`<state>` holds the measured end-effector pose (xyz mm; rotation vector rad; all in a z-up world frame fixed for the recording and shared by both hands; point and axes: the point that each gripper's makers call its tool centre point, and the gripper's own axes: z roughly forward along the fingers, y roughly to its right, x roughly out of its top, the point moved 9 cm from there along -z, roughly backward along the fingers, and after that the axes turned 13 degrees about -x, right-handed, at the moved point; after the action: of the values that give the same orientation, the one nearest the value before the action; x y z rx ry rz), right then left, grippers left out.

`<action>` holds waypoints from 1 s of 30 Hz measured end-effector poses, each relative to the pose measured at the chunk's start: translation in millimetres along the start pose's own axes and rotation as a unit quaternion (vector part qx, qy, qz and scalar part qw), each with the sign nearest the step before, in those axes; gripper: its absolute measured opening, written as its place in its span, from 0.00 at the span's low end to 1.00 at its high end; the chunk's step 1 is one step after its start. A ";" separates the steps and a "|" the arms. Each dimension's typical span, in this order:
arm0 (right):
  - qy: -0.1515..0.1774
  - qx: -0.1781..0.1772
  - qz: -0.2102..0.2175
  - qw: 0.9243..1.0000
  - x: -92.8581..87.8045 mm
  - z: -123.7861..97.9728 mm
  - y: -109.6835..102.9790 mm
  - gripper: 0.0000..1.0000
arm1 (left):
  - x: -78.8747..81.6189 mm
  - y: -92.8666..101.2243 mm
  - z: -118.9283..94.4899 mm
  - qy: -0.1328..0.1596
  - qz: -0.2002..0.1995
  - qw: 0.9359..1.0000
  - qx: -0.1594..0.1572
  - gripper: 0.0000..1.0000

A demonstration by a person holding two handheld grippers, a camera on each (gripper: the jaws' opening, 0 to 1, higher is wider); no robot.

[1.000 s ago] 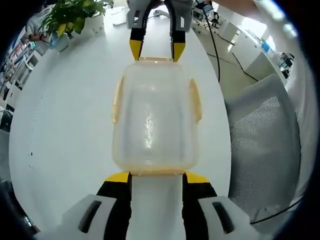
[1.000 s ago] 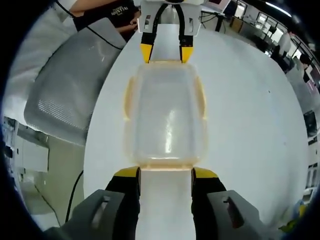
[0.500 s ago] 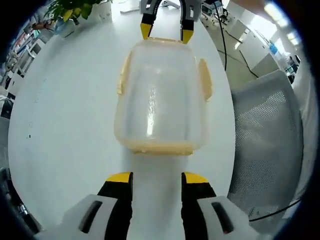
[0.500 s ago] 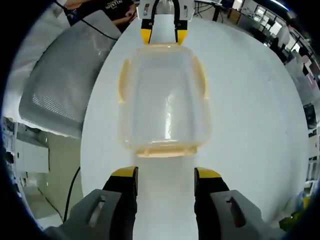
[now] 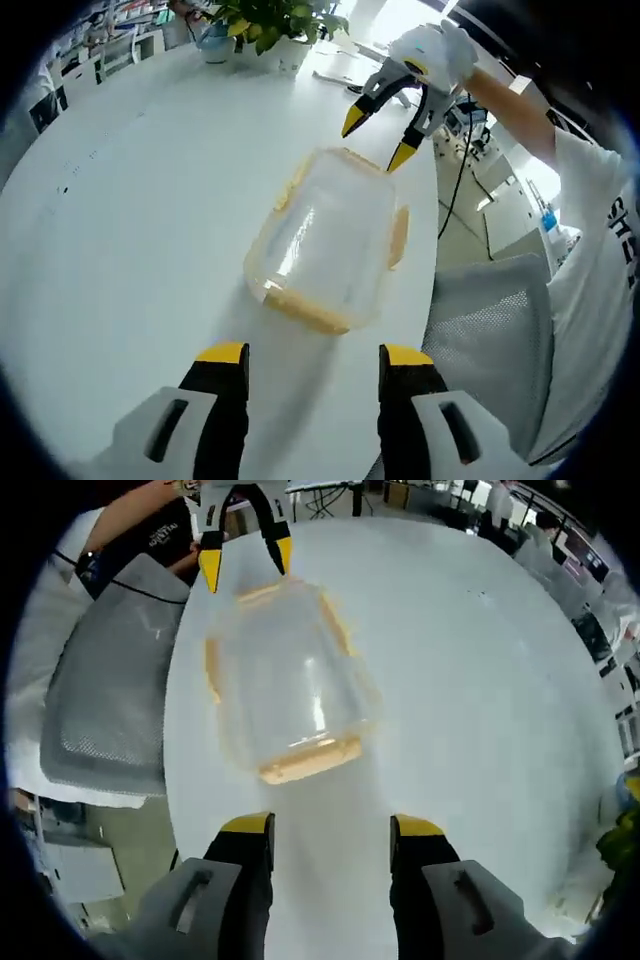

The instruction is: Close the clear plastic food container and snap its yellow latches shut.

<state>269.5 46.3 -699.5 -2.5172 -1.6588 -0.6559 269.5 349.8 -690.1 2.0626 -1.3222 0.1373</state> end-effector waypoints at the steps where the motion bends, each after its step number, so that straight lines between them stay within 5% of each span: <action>1: 0.001 -0.003 0.004 1.000 0.5 -1.8 0.1 0.42 | -0.6 1.1 1.3 -0.002 -0.006 1.000 -0.002 0.50; 7: 0.010 -0.018 0.055 0.998 4.9 -6.8 1.8 0.44 | 3.3 19.9 9.2 0.025 -0.032 0.997 -0.072 0.54; 10: 0.005 -0.032 0.080 0.996 5.8 -7.7 4.0 0.41 | 7.1 19.8 5.6 0.039 -0.049 0.996 -0.068 0.52; 16: -0.012 -0.035 0.136 0.990 6.4 -5.8 5.2 0.40 | 5.5 0.4 2.0 0.040 -0.107 0.993 0.027 0.46; 18: -0.012 -0.031 0.164 0.986 8.9 -5.8 4.2 0.40 | 7.2 2.3 4.5 0.073 -0.174 0.982 0.006 0.47; 20: -0.007 -0.008 0.209 0.978 12.4 -6.0 1.8 0.39 | 11.0 5.0 5.7 0.117 -0.262 0.958 -0.027 0.47; 23: 0.022 0.012 0.246 0.969 17.5 -6.1 1.5 0.36 | 13.8 -1.4 3.2 0.161 -0.312 0.936 -0.002 0.47; 26: 0.019 0.004 0.239 0.971 16.8 -6.2 2.7 0.34 | 14.2 -0.4 5.8 0.168 -0.338 0.926 -0.013 0.47; 29: 0.024 0.035 0.288 0.957 19.6 -6.4 0.2 0.34 | 15.3 3.9 10.9 0.175 -0.361 0.916 -0.031 0.49; 30: 0.027 0.046 0.304 0.951 20.5 -6.6 -0.7 0.35 | 15.0 4.1 12.1 0.171 -0.361 0.916 -0.027 0.49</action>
<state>273.6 62.5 -685.9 -2.6873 -0.7844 -0.5506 270.1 330.1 -691.1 2.2143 -0.3069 0.1194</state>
